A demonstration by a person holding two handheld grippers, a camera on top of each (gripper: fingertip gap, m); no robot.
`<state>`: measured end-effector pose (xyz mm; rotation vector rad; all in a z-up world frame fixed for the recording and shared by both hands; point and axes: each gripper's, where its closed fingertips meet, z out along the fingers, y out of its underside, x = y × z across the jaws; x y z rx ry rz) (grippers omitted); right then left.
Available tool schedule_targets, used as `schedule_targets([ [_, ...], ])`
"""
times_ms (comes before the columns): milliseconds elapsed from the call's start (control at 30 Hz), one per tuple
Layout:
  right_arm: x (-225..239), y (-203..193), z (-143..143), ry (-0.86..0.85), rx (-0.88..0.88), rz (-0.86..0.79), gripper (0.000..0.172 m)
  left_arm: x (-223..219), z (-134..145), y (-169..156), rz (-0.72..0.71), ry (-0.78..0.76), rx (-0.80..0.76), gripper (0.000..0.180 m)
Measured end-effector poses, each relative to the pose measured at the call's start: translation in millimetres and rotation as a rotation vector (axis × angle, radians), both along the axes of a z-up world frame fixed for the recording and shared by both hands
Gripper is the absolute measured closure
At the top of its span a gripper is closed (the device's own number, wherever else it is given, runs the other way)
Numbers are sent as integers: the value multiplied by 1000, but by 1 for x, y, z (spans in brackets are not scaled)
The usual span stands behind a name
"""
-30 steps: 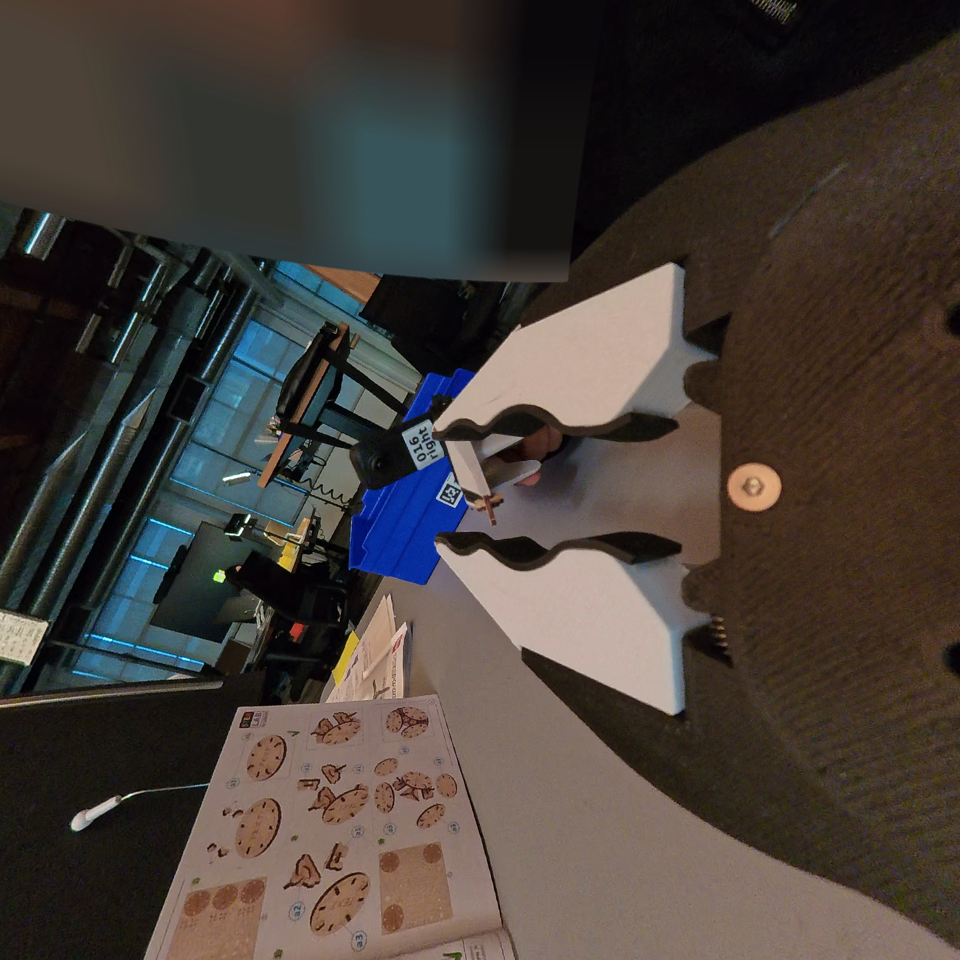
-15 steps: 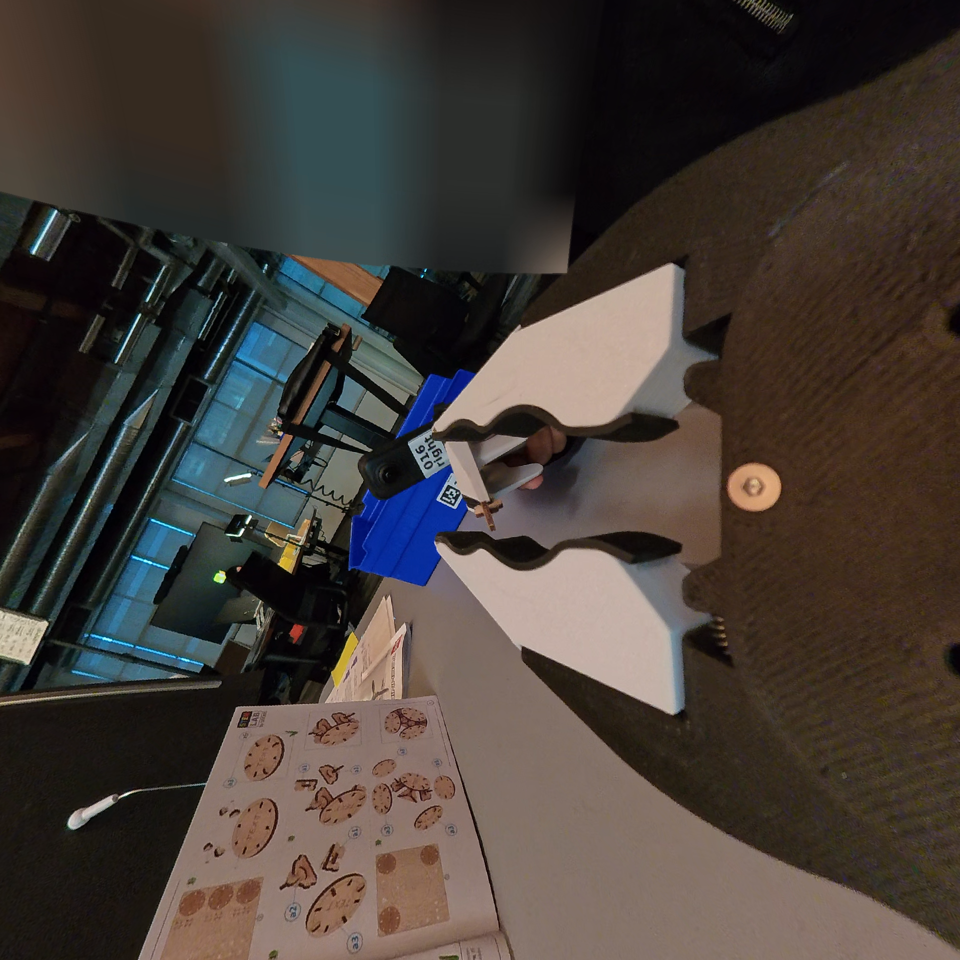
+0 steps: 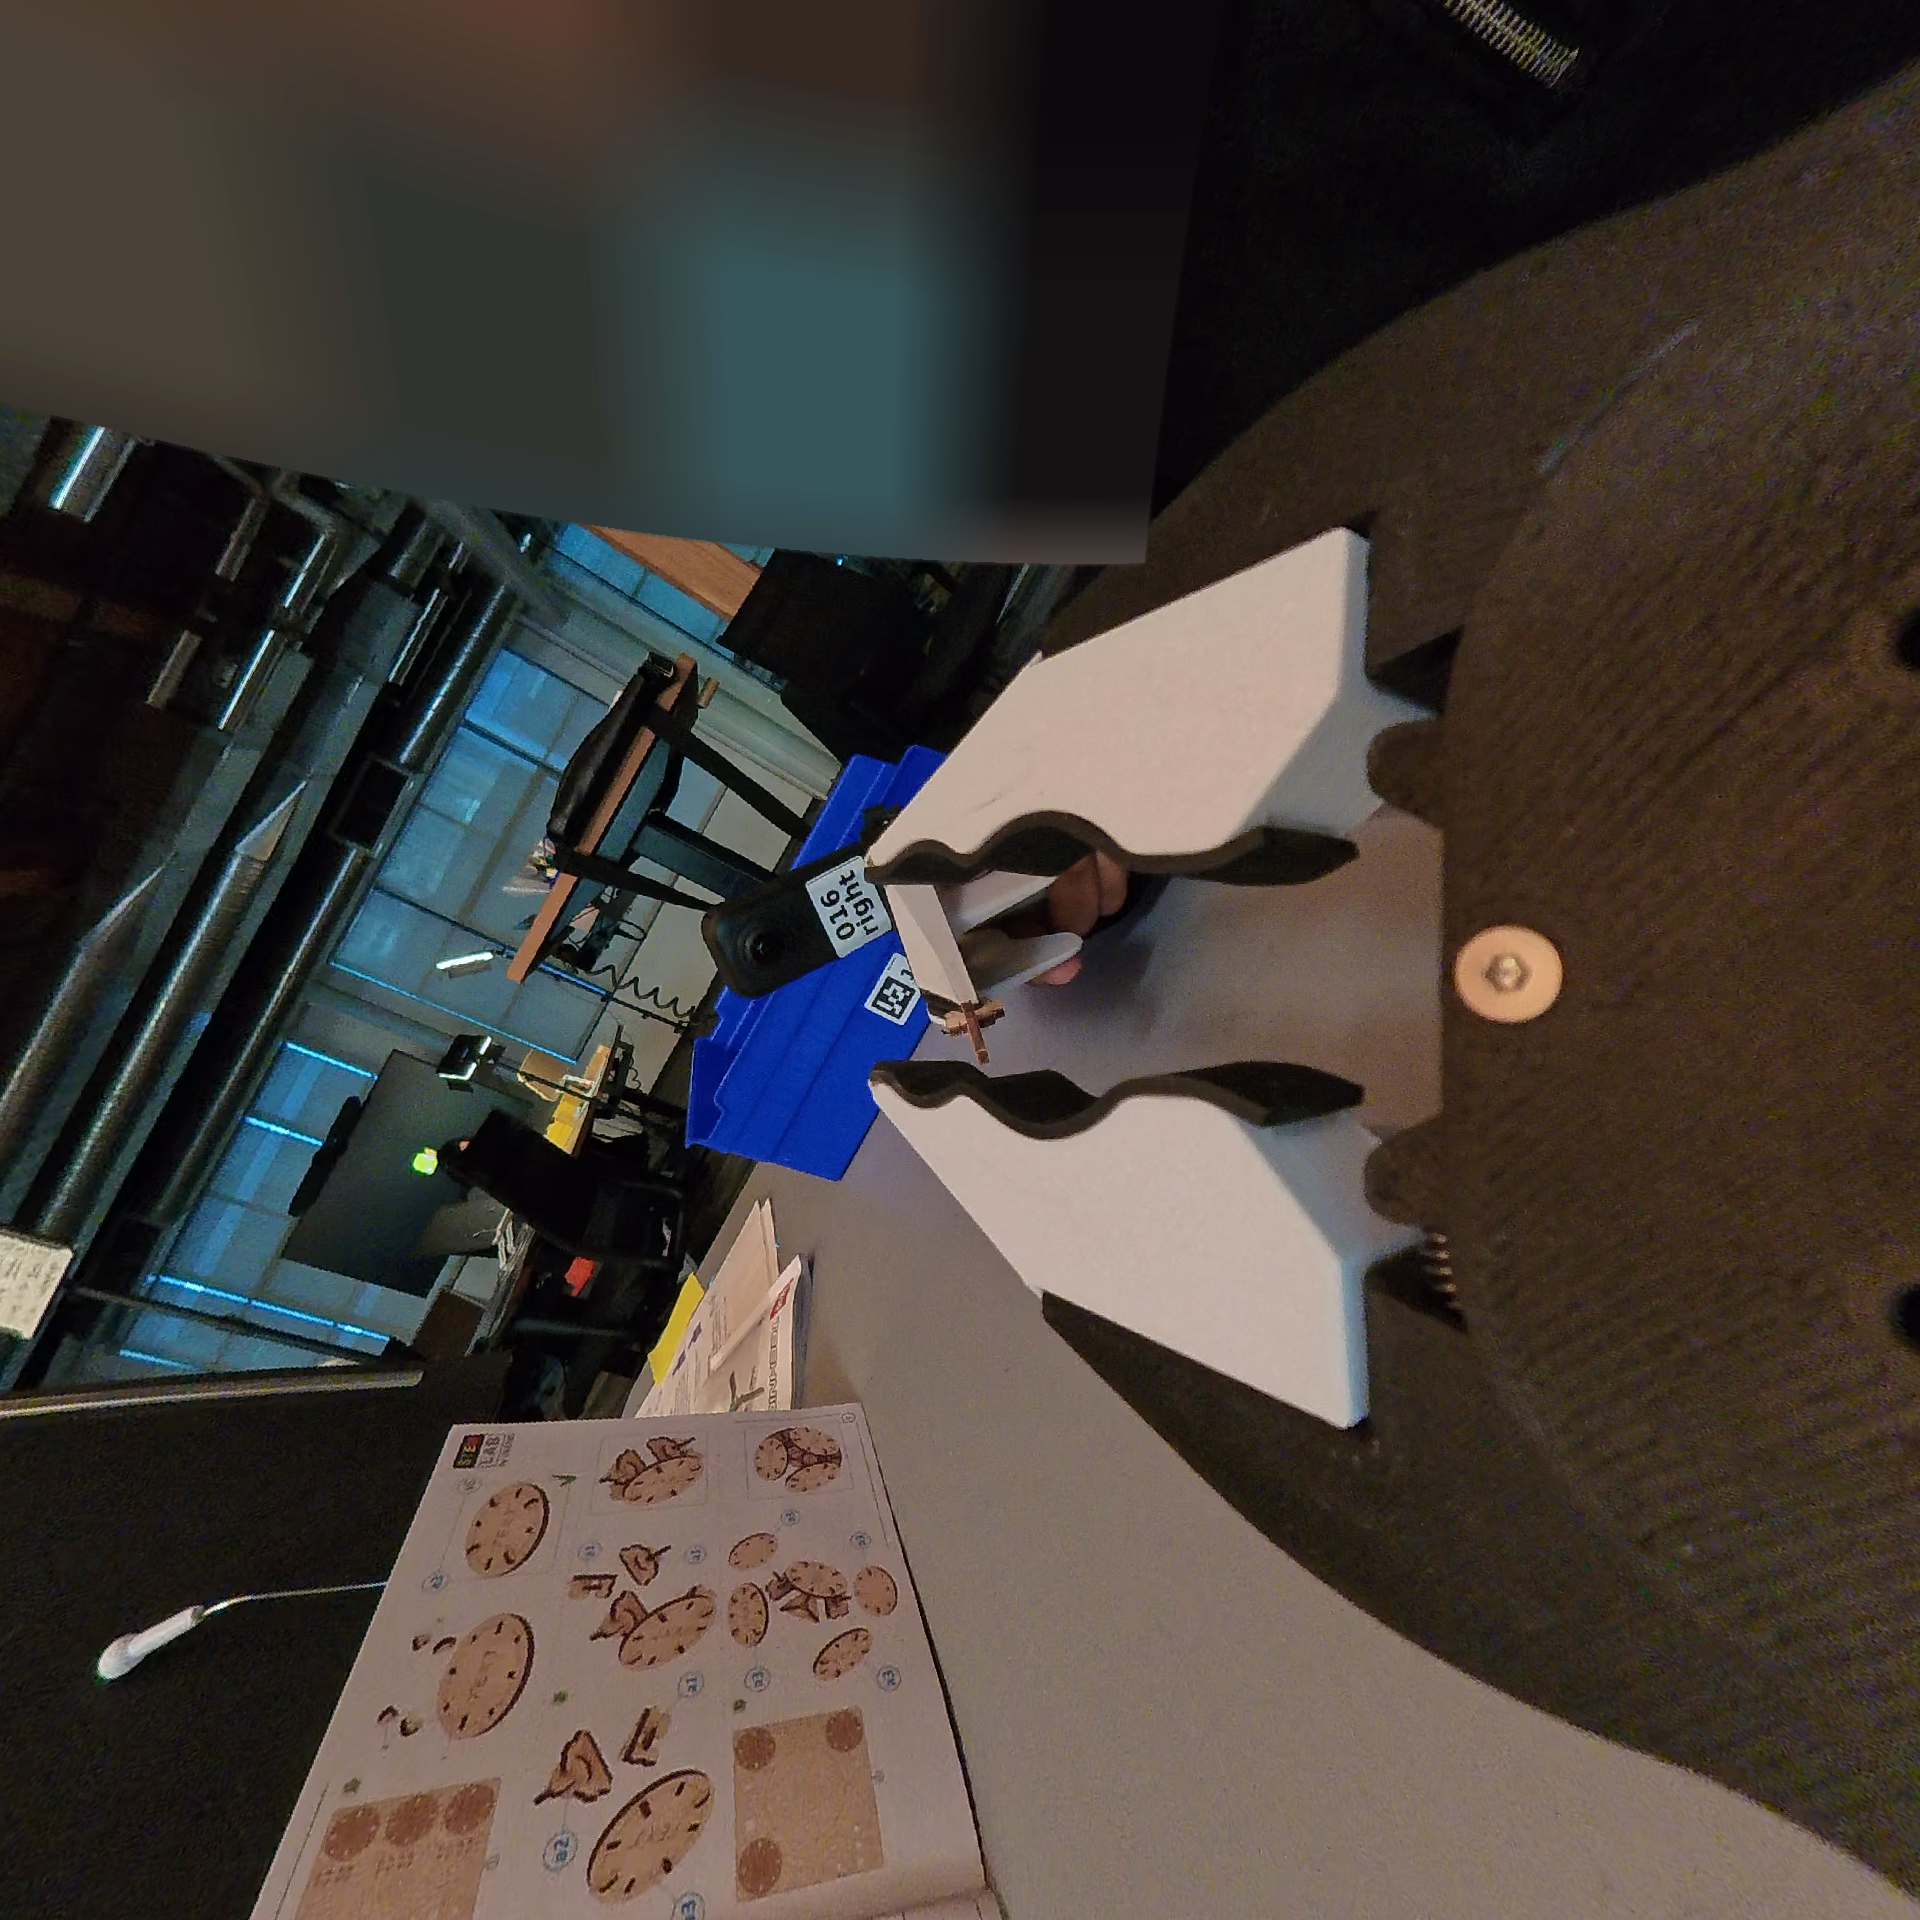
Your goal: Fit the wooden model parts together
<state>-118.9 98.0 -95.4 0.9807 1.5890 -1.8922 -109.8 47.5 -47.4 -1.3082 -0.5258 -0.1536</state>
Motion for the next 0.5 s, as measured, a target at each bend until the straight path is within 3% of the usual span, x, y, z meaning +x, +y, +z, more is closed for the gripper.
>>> schedule_targets([
  [367, 0, 0, -2, 26, 28, -5, 172, -4, 2, -4, 30, -1, 0, 147],
  [433, 1, -1, -4, 49, 57, -10, 172, -10, -1, -8, 71, -11, -25, 147],
  [500, 1, -1, -6, 81, 98, -17, 172, -29, -18, -20, 198, -15, -160, 153],
])
